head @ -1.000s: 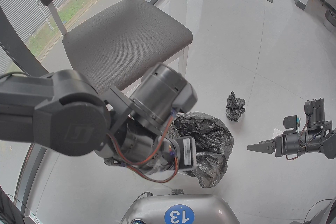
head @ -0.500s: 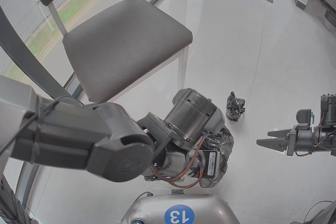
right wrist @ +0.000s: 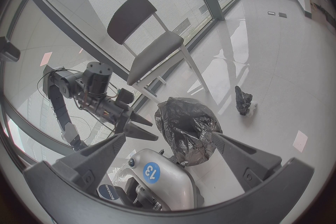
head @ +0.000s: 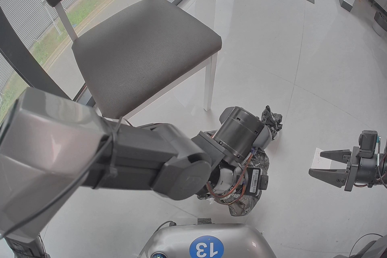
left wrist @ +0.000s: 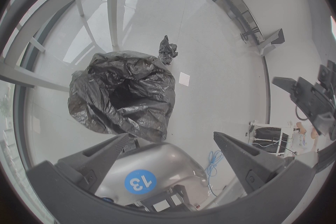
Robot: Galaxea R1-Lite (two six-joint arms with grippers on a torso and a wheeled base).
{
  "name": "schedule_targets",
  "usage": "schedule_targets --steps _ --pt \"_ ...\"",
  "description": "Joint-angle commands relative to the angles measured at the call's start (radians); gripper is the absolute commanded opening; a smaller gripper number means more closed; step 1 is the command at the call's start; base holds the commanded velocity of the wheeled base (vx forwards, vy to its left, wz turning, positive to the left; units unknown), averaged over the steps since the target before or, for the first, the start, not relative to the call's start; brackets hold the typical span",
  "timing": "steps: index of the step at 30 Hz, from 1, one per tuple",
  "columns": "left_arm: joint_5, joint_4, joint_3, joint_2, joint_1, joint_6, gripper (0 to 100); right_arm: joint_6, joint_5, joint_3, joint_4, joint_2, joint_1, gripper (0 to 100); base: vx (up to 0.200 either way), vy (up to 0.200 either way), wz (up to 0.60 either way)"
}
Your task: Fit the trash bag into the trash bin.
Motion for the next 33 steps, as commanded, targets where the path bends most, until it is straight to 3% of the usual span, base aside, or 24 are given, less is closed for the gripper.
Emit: schedule_targets --steps 1,13,33 --pt "0.020 0.001 -0.077 0.093 0.019 0.018 100 -0.001 0.002 0.015 -0.001 -0.058 0.000 100 0.000 0.000 0.00" --pt "0.040 0.000 -0.149 0.141 0.096 0.046 100 0.002 0.002 0.019 -0.001 -0.101 -0.001 100 0.000 0.000 0.00" --pt "0.046 0.011 -0.140 0.130 0.237 0.103 100 0.010 0.002 0.004 0.000 -0.090 -0.003 100 0.000 0.000 0.00"
